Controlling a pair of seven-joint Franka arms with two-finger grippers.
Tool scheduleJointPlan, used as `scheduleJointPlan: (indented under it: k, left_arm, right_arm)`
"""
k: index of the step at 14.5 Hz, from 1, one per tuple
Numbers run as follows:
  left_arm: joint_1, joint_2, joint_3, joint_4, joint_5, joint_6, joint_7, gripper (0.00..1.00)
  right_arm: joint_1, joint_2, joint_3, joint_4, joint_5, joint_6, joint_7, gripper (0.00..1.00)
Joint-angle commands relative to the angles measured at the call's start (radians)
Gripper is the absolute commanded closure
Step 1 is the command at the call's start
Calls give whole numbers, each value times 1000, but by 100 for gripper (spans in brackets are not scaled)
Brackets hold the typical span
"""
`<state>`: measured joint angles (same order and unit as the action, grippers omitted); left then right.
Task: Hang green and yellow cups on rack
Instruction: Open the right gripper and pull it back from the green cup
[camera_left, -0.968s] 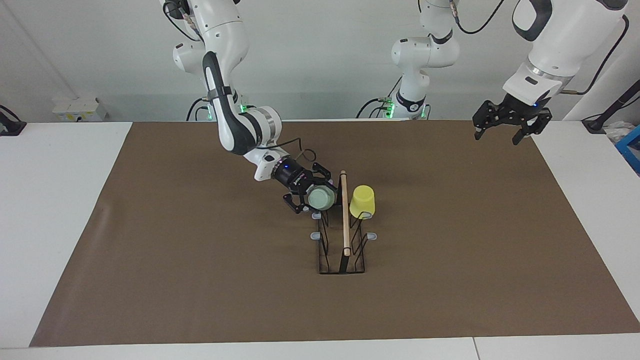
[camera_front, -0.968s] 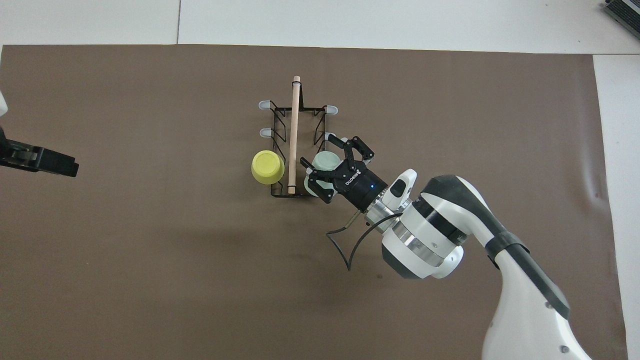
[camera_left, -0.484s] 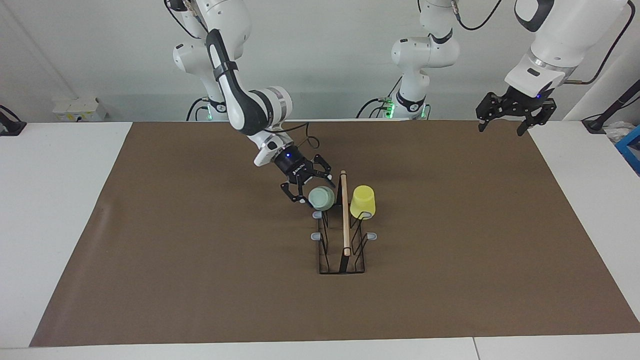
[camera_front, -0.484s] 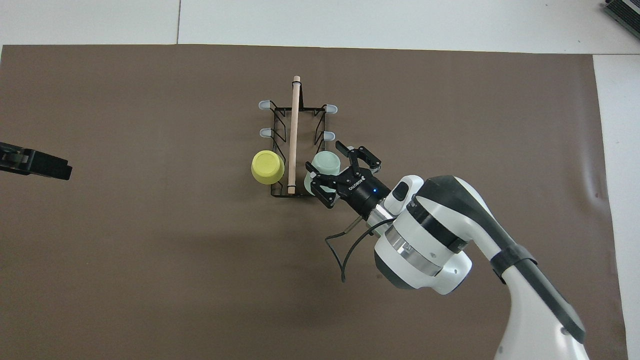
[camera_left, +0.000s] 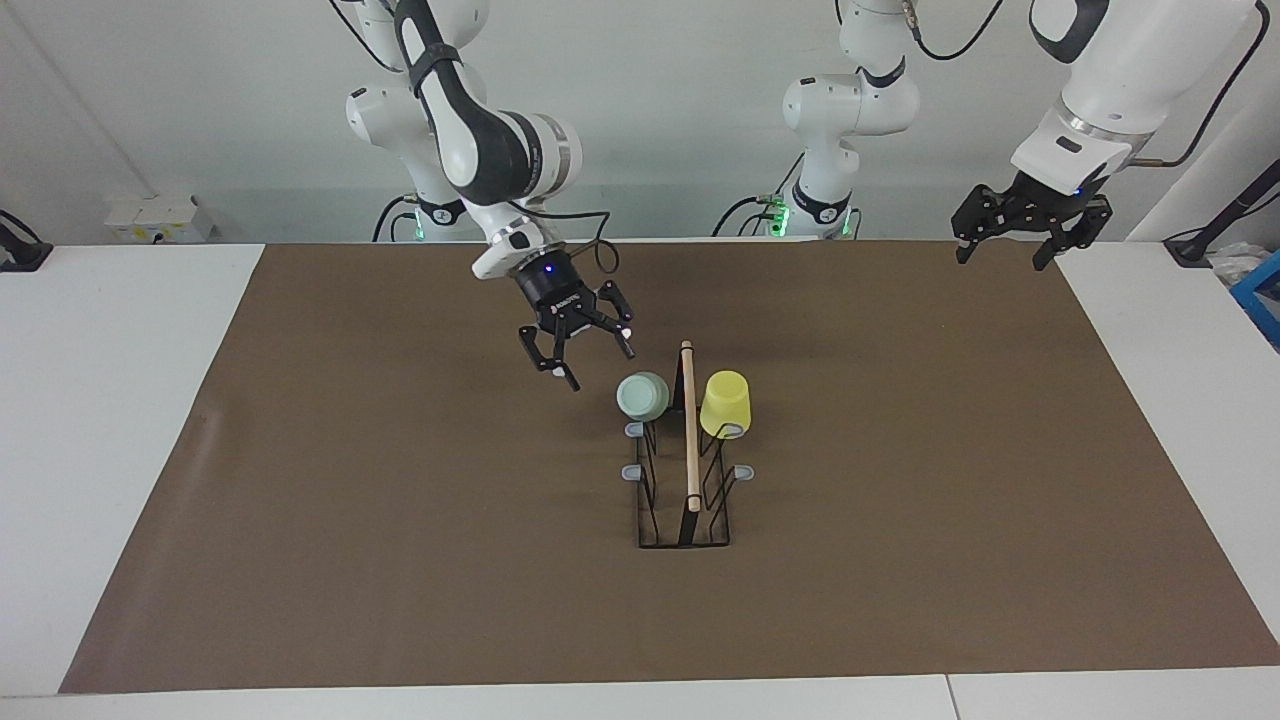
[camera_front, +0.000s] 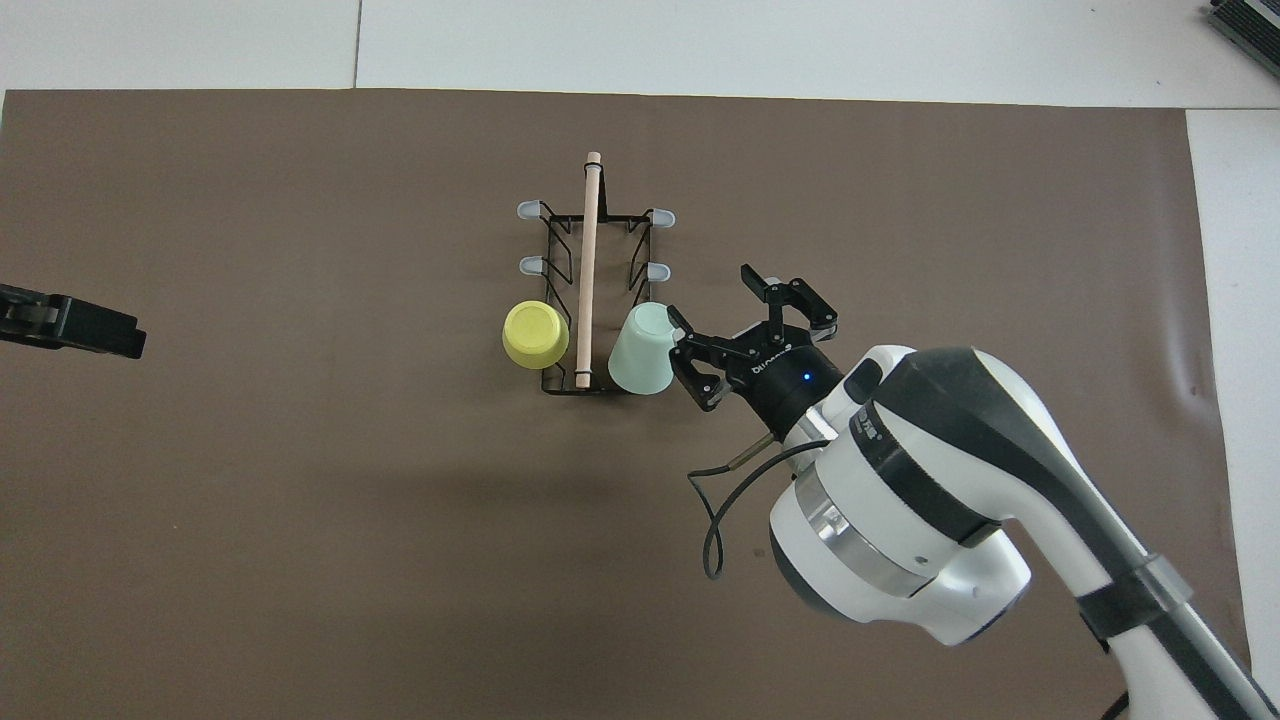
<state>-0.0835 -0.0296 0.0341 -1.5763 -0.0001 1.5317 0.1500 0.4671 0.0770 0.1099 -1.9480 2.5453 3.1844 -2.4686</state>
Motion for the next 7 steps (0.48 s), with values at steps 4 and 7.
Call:
scheduleJointPlan:
  k: [4,7]
  left_arm:
    - [2,-12,4,4,-12,-11,-18,0]
    - [4,-13,1,-2,-6,-8,-7,0]
  right_arm:
    - [-15,-23,16,14,-97,66,-20,13]
    - [-30,-22,11,24,-282,63,-26,1]
